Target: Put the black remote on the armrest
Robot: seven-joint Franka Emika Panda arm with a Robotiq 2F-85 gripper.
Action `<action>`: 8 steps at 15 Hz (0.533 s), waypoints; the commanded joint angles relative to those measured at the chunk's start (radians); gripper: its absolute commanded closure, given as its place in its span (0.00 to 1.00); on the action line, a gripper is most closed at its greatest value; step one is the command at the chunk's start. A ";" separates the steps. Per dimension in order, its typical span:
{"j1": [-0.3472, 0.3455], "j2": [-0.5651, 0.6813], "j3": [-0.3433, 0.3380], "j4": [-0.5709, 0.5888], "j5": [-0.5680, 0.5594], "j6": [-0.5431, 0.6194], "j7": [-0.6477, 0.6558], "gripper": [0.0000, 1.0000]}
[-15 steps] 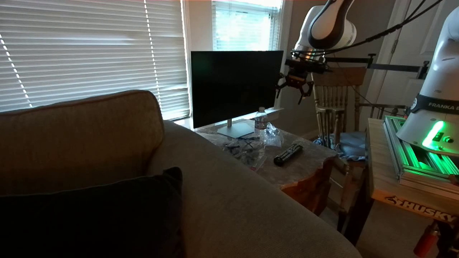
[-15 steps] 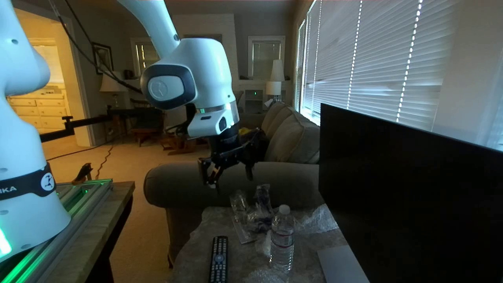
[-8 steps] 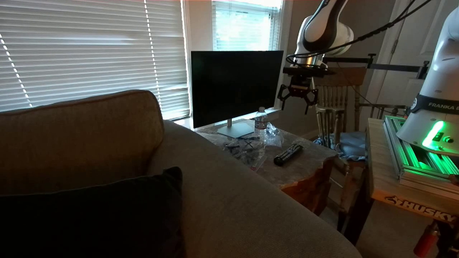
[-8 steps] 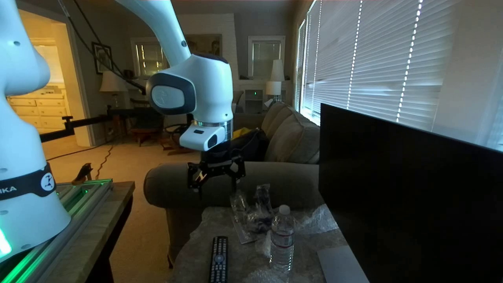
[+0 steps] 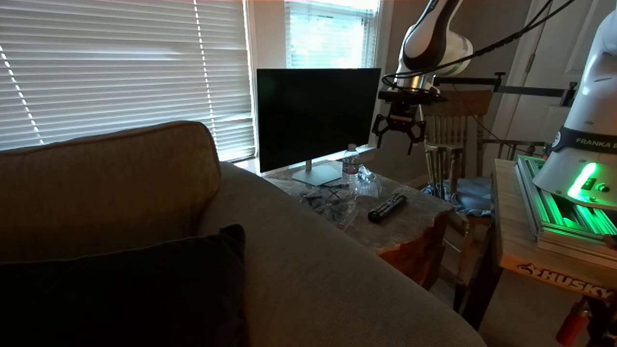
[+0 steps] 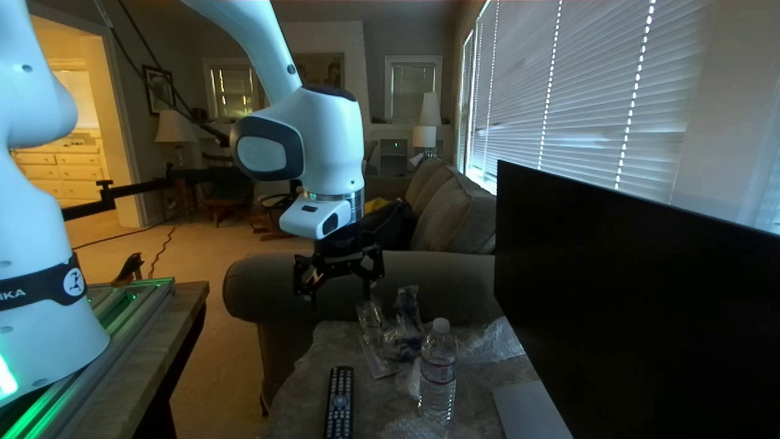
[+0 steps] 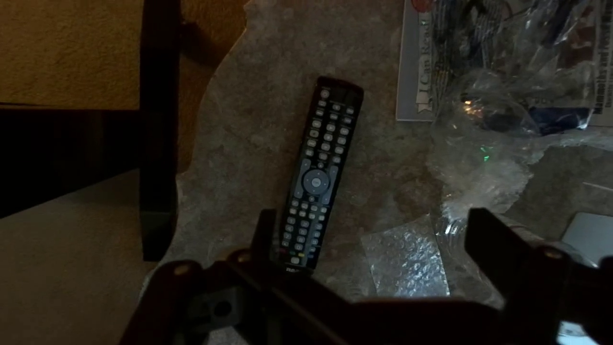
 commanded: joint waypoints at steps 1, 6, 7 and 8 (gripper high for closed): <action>-0.037 0.109 0.041 0.076 0.121 0.056 -0.066 0.00; -0.044 0.244 0.028 0.127 0.108 0.150 -0.035 0.00; -0.049 0.268 0.032 0.131 0.110 0.176 -0.038 0.00; -0.056 0.295 0.041 0.138 0.118 0.198 -0.036 0.00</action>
